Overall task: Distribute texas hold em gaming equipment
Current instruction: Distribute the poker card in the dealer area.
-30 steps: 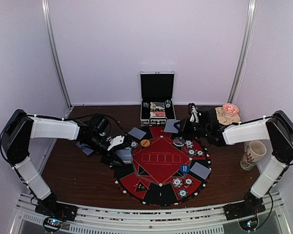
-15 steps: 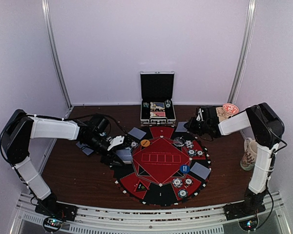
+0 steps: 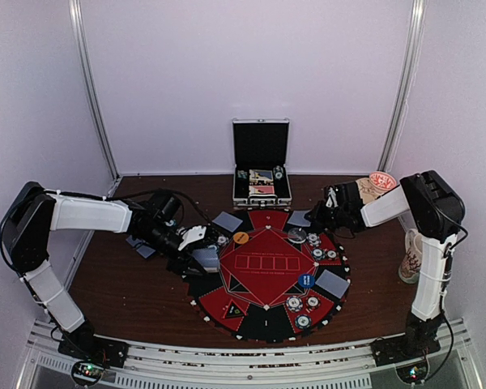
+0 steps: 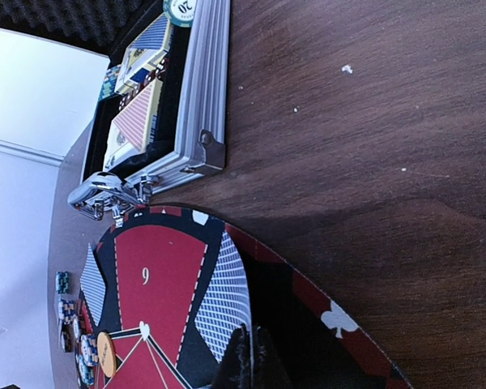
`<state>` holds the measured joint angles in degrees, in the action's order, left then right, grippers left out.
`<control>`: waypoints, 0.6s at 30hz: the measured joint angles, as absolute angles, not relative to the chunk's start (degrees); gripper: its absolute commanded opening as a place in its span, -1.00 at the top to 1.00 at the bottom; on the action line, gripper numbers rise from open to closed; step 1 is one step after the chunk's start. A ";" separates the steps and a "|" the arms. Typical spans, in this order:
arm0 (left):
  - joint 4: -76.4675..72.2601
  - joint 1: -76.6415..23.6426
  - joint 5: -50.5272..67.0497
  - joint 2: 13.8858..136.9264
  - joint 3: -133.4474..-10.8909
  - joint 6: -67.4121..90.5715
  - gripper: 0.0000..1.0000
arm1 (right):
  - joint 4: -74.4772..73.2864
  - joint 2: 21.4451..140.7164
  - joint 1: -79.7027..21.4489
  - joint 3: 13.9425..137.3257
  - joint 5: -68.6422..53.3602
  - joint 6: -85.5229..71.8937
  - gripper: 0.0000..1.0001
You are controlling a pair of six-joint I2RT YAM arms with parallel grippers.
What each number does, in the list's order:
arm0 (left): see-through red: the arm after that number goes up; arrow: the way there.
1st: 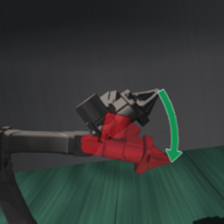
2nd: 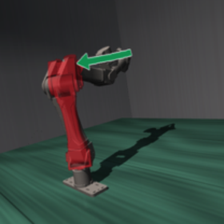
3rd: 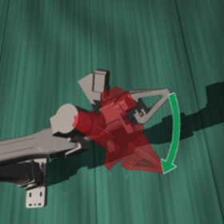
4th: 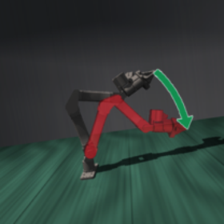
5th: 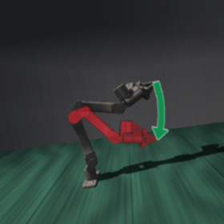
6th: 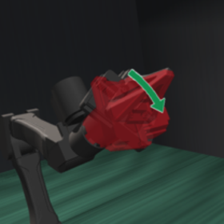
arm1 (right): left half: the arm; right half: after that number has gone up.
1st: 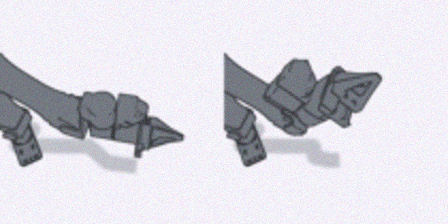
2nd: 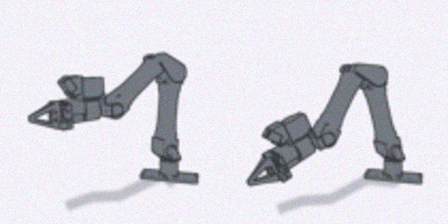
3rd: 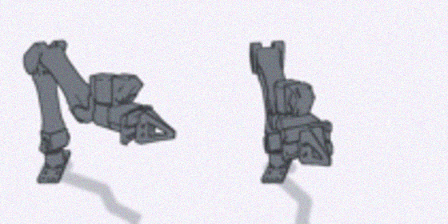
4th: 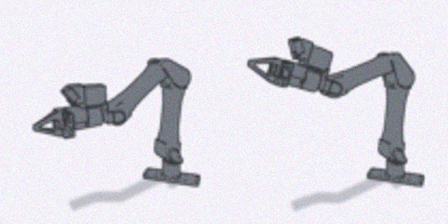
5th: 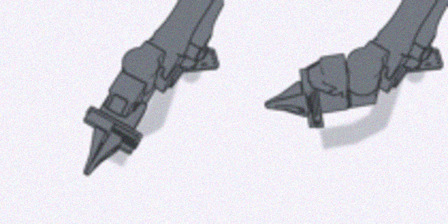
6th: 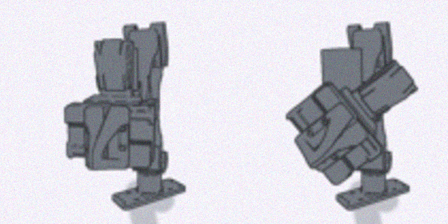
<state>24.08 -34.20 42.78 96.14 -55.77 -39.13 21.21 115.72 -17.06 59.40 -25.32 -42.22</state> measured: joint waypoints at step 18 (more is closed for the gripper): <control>24.08 -34.20 42.87 96.18 -55.77 -39.13 0.10 | 9.39 111.74 -16.99 62.41 -15.44 -37.23 -0.26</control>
<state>24.08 -34.20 42.87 96.18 -55.77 -39.13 9.39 111.74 -16.99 62.41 -15.44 -37.23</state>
